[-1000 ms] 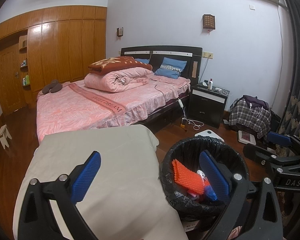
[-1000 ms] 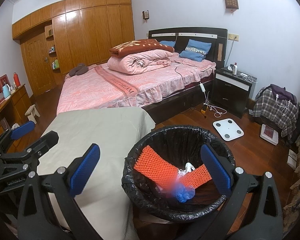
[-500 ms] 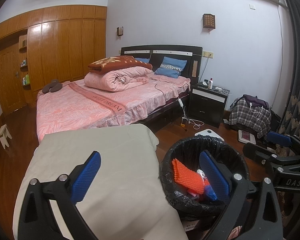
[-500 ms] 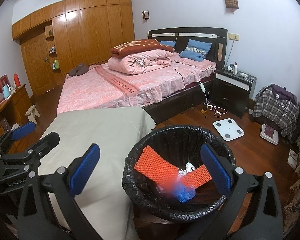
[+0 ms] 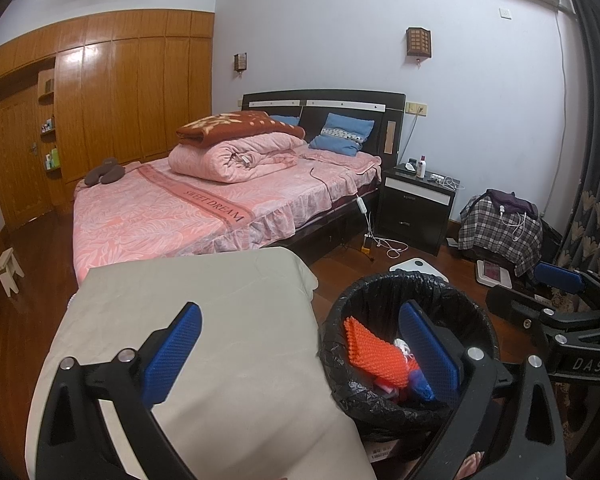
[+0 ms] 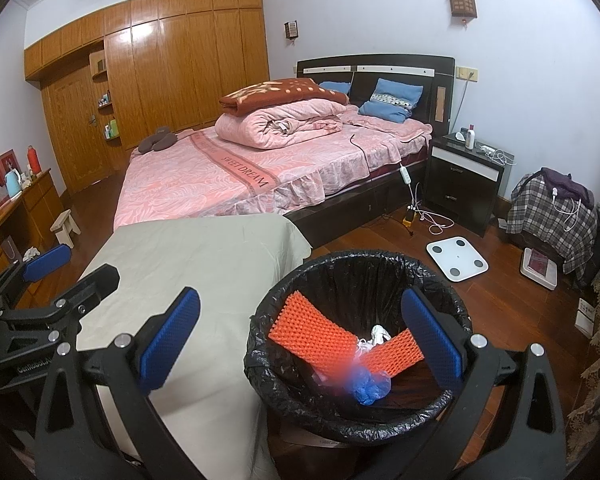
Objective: Collect trash
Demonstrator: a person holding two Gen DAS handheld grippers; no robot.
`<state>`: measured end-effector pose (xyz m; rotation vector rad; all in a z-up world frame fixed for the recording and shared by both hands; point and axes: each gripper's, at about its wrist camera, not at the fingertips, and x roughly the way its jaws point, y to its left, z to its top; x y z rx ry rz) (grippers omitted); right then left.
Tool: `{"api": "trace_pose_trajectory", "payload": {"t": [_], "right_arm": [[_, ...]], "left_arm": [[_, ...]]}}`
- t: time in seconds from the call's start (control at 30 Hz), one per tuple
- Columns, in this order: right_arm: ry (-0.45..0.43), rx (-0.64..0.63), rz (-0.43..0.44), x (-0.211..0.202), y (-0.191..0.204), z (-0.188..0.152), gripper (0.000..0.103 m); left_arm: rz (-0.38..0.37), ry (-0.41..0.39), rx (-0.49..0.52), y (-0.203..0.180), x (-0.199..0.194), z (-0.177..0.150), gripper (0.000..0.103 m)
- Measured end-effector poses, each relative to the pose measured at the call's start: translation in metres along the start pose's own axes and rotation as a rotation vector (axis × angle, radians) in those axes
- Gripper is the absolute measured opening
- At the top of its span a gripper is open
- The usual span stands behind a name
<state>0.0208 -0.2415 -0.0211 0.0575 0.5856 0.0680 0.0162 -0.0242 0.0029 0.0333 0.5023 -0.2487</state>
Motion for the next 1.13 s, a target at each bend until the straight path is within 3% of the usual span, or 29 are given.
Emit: {"api": "trace_pose_trajectory", "payload": {"t": [1.13], "right_arm": [[0.004, 0.000, 0.001, 0.0016, 0.0048, 0.0000, 0.098]], "left_arm": [[0.000, 0.009, -0.002, 0.0027, -0.0034, -0.0072, 0.097]]}}
